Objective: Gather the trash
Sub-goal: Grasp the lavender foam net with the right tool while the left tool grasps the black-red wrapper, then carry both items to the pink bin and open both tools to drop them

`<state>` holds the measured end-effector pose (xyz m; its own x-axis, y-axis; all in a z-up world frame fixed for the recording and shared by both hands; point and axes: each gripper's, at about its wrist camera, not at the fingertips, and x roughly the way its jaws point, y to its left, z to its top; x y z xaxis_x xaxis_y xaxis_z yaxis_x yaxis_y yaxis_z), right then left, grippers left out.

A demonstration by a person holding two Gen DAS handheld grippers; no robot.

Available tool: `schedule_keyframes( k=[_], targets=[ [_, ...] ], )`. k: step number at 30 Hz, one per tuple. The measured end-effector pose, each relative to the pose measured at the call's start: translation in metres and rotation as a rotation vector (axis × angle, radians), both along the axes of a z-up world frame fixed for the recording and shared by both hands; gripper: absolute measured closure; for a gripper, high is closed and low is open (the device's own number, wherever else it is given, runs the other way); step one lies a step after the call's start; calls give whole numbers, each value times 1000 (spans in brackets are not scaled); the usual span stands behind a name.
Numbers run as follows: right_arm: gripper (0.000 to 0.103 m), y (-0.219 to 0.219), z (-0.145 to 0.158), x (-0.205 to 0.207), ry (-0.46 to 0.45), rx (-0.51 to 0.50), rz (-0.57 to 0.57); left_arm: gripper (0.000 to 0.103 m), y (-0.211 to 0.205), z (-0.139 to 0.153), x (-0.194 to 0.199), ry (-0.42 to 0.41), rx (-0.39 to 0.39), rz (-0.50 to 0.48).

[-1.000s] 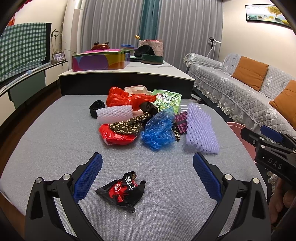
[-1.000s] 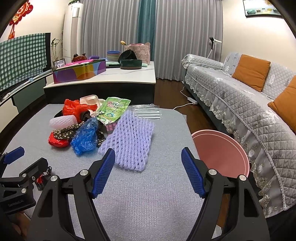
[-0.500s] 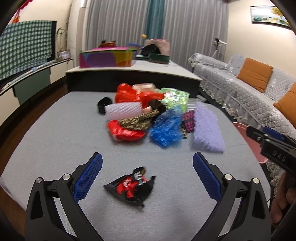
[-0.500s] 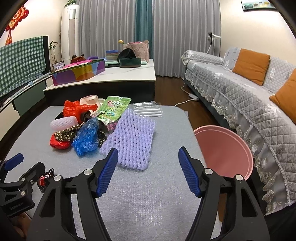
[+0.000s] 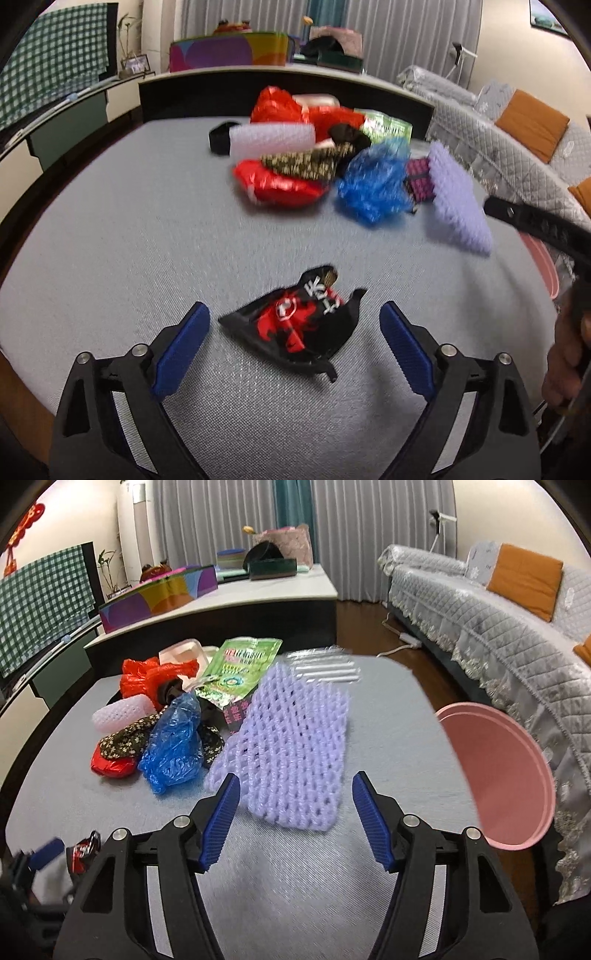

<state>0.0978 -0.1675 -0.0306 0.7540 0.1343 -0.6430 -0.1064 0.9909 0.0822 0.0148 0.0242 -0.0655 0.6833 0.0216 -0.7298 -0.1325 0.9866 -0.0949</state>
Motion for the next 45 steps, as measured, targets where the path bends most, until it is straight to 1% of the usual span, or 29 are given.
schedule_keyframes(
  k=[1, 3, 5, 7, 9, 11, 14, 16, 17, 18, 19, 20, 22, 25, 32, 38, 45],
  targets=[
    [30, 2, -3, 5, 11, 6, 3, 22, 3, -3, 2, 17, -2, 2],
    [25, 7, -8, 14, 35, 10, 10, 31, 8, -2, 1, 9, -10, 4],
    [25, 9, -15, 21, 63, 15, 10, 34, 11, -1, 3, 7, -16, 7],
    [24, 11, -20, 28, 86, 15, 2, 41, 14, 2, 6, 3, 1, 13],
    [24, 13, -25, 32, 102, 5, -4, 58, 15, 4, 10, 8, 12, 13],
    [24, 15, -29, 34, 111, -11, -5, 58, 16, 5, 14, 13, 17, 15],
    [33, 13, -34, 37, 131, -18, -13, 58, 16, 4, 18, 18, 14, 16],
    [47, 11, -35, 36, 137, -21, -15, 59, 15, 5, 20, 14, 13, 8],
    [53, 12, -34, 36, 135, -29, -10, 61, 14, 6, 20, 10, 15, 6],
    [63, 12, -34, 36, 134, -32, 0, 61, 13, 7, 21, 5, 17, 6],
    [77, 12, -34, 36, 132, -30, 9, 61, 13, 8, 21, 2, 15, 6],
    [79, 12, -33, 35, 132, -25, 20, 61, 13, 8, 20, 1, 12, 7],
    [81, 11, -30, 32, 125, -26, 22, 61, 12, 10, 20, -6, 14, 6],
    [82, 6, -21, 27, 96, -19, 19, 61, 9, 16, 19, -31, 19, 0],
    [82, -7, 8, 0, -15, -53, 13, 61, -4, 32, 12, -88, 20, -27],
    [82, -27, 25, -19, -63, -56, 6, 61, -20, 43, 11, -122, 29, -54],
    [82, -59, 49, -39, -120, -52, -36, 61, -46, 62, 12, -172, 33, -109]
  ],
)
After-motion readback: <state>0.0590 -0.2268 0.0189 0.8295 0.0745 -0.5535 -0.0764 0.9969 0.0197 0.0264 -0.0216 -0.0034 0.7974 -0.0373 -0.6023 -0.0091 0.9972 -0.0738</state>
